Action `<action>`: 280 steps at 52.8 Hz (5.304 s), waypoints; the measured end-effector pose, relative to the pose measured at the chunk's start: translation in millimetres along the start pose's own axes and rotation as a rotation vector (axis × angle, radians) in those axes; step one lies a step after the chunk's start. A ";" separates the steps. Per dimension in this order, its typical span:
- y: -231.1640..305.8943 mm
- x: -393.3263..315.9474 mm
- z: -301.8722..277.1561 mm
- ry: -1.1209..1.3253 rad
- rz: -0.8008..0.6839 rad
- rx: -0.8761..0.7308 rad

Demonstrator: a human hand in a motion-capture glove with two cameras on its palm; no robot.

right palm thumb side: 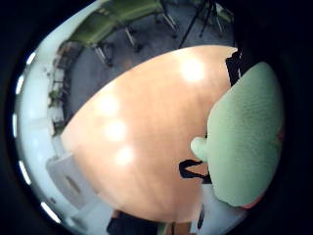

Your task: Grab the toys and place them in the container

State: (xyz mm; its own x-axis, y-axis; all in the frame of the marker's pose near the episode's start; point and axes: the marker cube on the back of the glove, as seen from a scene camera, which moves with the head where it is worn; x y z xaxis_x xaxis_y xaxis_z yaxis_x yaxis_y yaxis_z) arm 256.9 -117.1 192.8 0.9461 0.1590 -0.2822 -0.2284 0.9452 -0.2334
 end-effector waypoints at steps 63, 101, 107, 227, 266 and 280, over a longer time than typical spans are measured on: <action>307.4 -326.9 -369.0 -0.241 -0.464 0.525; 320.1 -439.3 -280.6 -0.113 -0.792 0.208; 302.0 -385.2 -278.2 -0.123 -0.797 0.227; 159.1 122.8 18.0 -0.191 -0.007 -0.021; 275.8 -243.7 -303.3 -0.270 -0.361 0.410; 327.6 -402.9 -321.9 -0.233 -0.545 0.427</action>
State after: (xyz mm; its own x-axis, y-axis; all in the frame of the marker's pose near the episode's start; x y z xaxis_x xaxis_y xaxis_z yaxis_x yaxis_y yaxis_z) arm -273.0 36.6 -69.5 0.9350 -0.3545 -0.0131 0.3537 0.9286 0.1121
